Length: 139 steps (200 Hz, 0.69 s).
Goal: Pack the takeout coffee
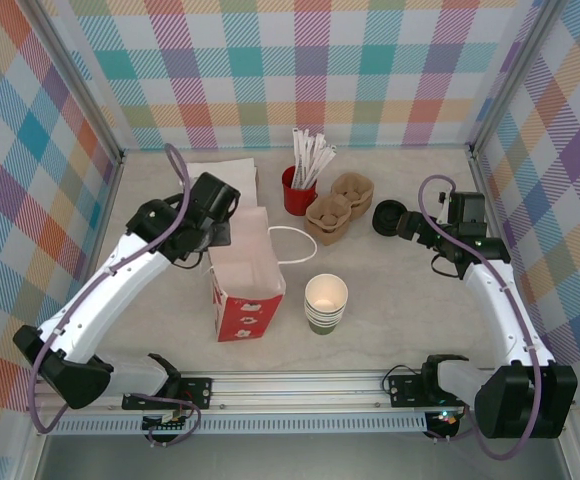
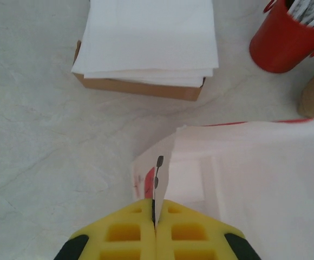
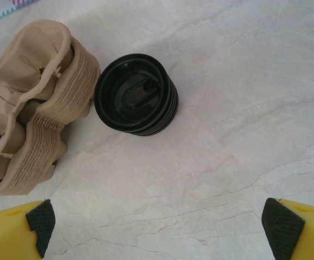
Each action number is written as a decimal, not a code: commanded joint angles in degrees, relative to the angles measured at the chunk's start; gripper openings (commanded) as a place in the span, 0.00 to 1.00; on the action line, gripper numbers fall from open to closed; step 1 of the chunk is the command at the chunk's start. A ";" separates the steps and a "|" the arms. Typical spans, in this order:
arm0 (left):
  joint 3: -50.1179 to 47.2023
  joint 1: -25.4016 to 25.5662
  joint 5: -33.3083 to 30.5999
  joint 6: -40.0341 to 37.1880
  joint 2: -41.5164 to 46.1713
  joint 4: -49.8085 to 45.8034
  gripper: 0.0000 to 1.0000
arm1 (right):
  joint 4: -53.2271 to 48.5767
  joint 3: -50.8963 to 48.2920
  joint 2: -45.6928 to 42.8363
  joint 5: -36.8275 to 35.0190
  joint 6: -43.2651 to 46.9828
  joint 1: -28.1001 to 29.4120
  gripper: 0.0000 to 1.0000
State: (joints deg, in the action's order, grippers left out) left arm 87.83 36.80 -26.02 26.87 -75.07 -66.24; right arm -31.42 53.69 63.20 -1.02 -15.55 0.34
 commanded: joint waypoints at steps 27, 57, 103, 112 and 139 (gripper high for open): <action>10.00 -4.62 4.00 -5.59 -0.52 -4.85 0.00 | -1.76 1.69 -2.07 -0.74 1.93 0.10 1.00; 17.44 -9.58 4.98 -10.60 -2.97 -7.72 0.00 | -2.56 1.25 -2.86 -0.67 2.60 0.10 1.00; 29.20 -21.26 7.24 -20.38 -7.80 -7.55 0.00 | -3.79 1.36 -3.85 -0.30 3.75 0.10 1.00; 31.49 -23.89 7.34 -22.30 -9.20 -7.22 0.00 | -3.99 1.42 -3.96 -0.13 3.95 0.06 1.00; 34.88 -30.79 8.95 -26.78 -12.38 -4.03 0.00 | -4.57 1.66 -4.22 -0.07 4.21 0.10 1.00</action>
State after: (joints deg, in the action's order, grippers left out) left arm 119.28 11.60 -18.85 7.16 -84.99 -72.27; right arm -34.63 53.80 60.07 -1.02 -12.71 0.34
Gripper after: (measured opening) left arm 0.042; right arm 0.997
